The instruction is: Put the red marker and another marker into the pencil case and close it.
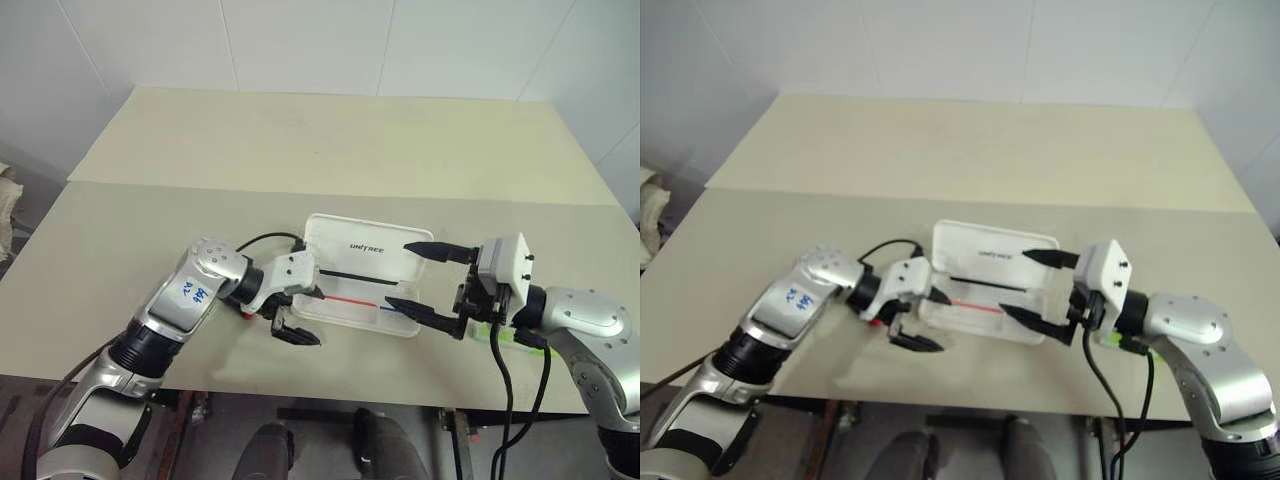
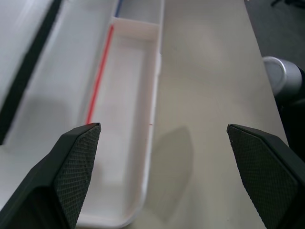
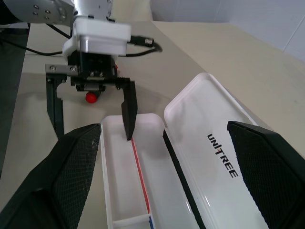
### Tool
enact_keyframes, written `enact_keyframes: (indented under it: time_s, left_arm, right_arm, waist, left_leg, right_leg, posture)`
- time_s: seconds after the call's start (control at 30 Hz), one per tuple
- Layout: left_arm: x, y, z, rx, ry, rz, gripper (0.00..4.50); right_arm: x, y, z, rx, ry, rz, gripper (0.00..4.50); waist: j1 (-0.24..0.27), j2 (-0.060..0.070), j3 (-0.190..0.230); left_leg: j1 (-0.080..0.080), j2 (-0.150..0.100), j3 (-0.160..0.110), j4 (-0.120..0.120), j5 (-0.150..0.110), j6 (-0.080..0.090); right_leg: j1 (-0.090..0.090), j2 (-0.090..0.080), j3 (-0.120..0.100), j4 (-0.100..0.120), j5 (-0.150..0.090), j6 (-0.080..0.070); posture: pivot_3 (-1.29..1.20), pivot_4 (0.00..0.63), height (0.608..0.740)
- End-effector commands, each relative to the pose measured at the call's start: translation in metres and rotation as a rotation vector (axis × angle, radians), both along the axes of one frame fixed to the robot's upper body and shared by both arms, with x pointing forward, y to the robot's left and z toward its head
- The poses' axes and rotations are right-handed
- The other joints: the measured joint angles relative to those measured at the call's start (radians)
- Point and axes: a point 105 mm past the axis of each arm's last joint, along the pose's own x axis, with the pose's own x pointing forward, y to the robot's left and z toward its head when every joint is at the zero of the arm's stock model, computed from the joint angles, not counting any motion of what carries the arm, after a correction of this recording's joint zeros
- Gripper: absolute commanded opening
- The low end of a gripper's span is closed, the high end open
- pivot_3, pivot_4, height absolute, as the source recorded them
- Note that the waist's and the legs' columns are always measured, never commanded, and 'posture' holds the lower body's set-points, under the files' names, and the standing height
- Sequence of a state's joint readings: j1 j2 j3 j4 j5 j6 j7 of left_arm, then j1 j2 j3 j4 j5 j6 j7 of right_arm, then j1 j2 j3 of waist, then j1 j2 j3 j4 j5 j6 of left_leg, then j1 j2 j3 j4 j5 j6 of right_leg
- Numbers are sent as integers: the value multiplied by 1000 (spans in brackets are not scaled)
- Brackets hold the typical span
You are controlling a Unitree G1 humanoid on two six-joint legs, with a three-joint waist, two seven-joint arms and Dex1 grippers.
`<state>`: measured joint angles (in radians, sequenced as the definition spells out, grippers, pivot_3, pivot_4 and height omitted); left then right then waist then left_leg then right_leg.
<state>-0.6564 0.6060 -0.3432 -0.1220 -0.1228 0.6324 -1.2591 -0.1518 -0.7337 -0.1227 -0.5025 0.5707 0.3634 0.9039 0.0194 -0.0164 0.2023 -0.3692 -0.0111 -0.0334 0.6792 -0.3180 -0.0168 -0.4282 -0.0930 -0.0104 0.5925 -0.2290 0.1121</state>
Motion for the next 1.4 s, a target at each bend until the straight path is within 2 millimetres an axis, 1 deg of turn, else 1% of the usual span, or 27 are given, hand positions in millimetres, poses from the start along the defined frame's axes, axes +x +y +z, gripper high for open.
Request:
enact_keyframes:
  time_s: [0.03,0.1,0.2,0.33,0.43,0.5,0.63,0.73,0.87,0.97,1.03,1.07,1.13,1.4]
  left_arm:
    - [-5,0,15,-53,-28,-5,4452]
    - [-7,3,19,-85,-21,13,4452]
    - [-6,7,34,-223,-13,102,4452]
    - [-2,15,48,-382,-9,262,4452]
    - [-2,24,56,-472,-46,373,4452]
    - [0,30,60,-523,-81,467,4452]
    - [6,49,73,-650,-207,689,4452]
    - [8,68,77,-749,-260,914,4452]
    - [5,89,69,-834,-206,1197,4452]
    - [2,98,63,-849,-178,1323,4452]
    - [1,109,56,-836,-168,1426,4452]
    - [0,116,49,-831,-148,1510,4452]
    - [-4,123,39,-804,-111,1617,4452]
    - [-11,123,21,-739,18,1749,4452]
  right_arm:
    - [-2,4,8,6,-50,27,4500]
    - [-1,4,7,8,-48,33,4500]
    - [0,6,6,10,-43,45,4500]
    - [0,6,3,6,-32,63,4500]
    - [1,7,1,6,-23,81,4500]
    - [2,8,1,7,-19,93,4500]
    - [6,11,0,7,-10,125,4500]
    - [8,13,0,2,-6,153,4500]
    - [10,15,0,0,-2,174,4500]
    - [11,16,0,-2,0,184,4500]
    - [12,17,0,-3,0,191,4500]
    - [13,17,1,-6,1,198,4500]
    - [13,17,1,-11,4,209,4500]
    - [16,16,5,-40,11,251,4500]
  waist:
    - [0,0,0]
    - [0,0,0]
    - [-4,0,0]
    - [-4,0,0]
    - [-7,0,0]
    - [-7,0,0]
    - [-8,0,0]
    - [-6,0,0]
    - [-2,0,0]
    - [2,-1,0]
    - [2,-1,0]
    - [2,-1,0]
    - [3,-1,0]
    - [3,-2,0]
  left_leg:
    - [0,0,0,0,0,0]
    - [0,0,0,0,0,0]
    - [0,0,0,0,0,0]
    - [0,0,0,0,0,0]
    - [1,0,0,0,0,0]
    - [1,0,0,0,0,0]
    - [1,1,0,0,0,0]
    - [1,1,0,0,0,-1]
    - [1,0,1,1,0,-1]
    - [1,0,2,1,0,-1]
    - [1,0,2,1,0,-1]
    - [1,-1,2,1,0,-1]
    - [1,-1,2,1,0,-1]
    - [1,-1,2,1,0,-1]
  right_leg:
    - [0,0,0,0,0,0]
    - [0,0,0,0,0,0]
    - [0,0,0,0,0,0]
    - [0,0,0,0,0,0]
    - [0,0,1,0,0,1]
    - [0,0,1,0,1,1]
    - [0,0,1,0,1,0]
    - [0,0,2,0,2,0]
    - [0,0,2,-1,2,2]
    - [0,0,2,-1,3,1]
    - [1,0,2,-1,3,1]
    - [1,0,2,-1,3,1]
    - [1,0,3,-1,3,1]
    - [1,0,2,-2,3,1]
  posture:
    - [0,150,740]
    - [0,150,740]
    - [0,150,740]
    - [0,150,740]
    - [0,150,740]
    - [0,150,740]
    - [0,150,740]
    - [0,150,740]
    - [0,150,740]
    - [0,150,740]
    - [0,150,740]
    - [0,150,740]
    - [0,150,740]
    - [0,150,740]
